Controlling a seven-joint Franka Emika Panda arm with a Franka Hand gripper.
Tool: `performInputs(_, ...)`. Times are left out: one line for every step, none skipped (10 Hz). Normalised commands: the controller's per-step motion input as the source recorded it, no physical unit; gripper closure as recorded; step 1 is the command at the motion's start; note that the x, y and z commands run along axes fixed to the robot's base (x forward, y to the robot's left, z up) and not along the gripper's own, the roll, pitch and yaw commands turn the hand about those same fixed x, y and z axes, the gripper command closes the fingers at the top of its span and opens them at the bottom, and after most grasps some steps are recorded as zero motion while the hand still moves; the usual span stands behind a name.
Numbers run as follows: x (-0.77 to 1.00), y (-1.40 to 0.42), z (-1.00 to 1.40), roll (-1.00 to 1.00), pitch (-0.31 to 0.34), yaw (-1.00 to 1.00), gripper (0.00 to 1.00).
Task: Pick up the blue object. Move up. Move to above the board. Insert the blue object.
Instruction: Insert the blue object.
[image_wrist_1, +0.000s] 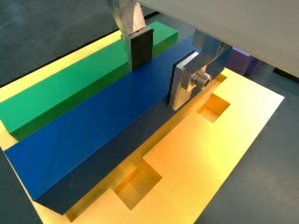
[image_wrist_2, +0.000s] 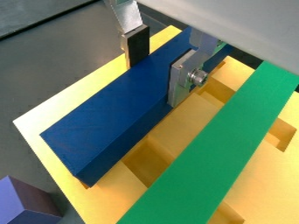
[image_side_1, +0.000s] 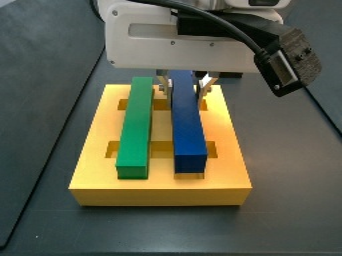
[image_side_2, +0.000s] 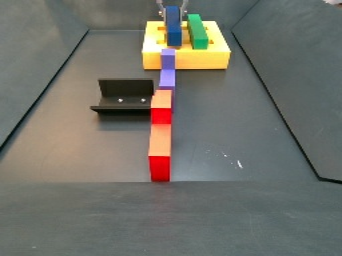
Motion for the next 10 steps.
performInputs(0.16, 0.0, -0.1, 0.12, 0.021, 0.0, 1.0)
performInputs(0.22, 0.0, -0.12, 0.04, 0.053, -0.02, 1.0)
performInputs(0.21, 0.0, -0.13, 0.05, 0.049, -0.01, 1.0)
performInputs(0.18, 0.0, -0.16, 0.06, 0.036, -0.01, 1.0)
performInputs(0.16, 0.0, -0.17, 0.06, 0.027, -0.01, 1.0)
performInputs(0.05, 0.03, -0.23, 0.05, 0.0, -0.04, 1.0)
performInputs(0.0, 0.07, -0.18, 0.02, 0.0, -0.1, 1.0)
performInputs(0.0, 0.0, -0.1, 0.0, 0.0, -0.11, 1.0)
performInputs(-0.03, 0.0, -0.07, 0.0, 0.0, -0.09, 1.0)
performInputs(-0.11, 0.0, -0.11, 0.01, -0.004, -0.09, 1.0)
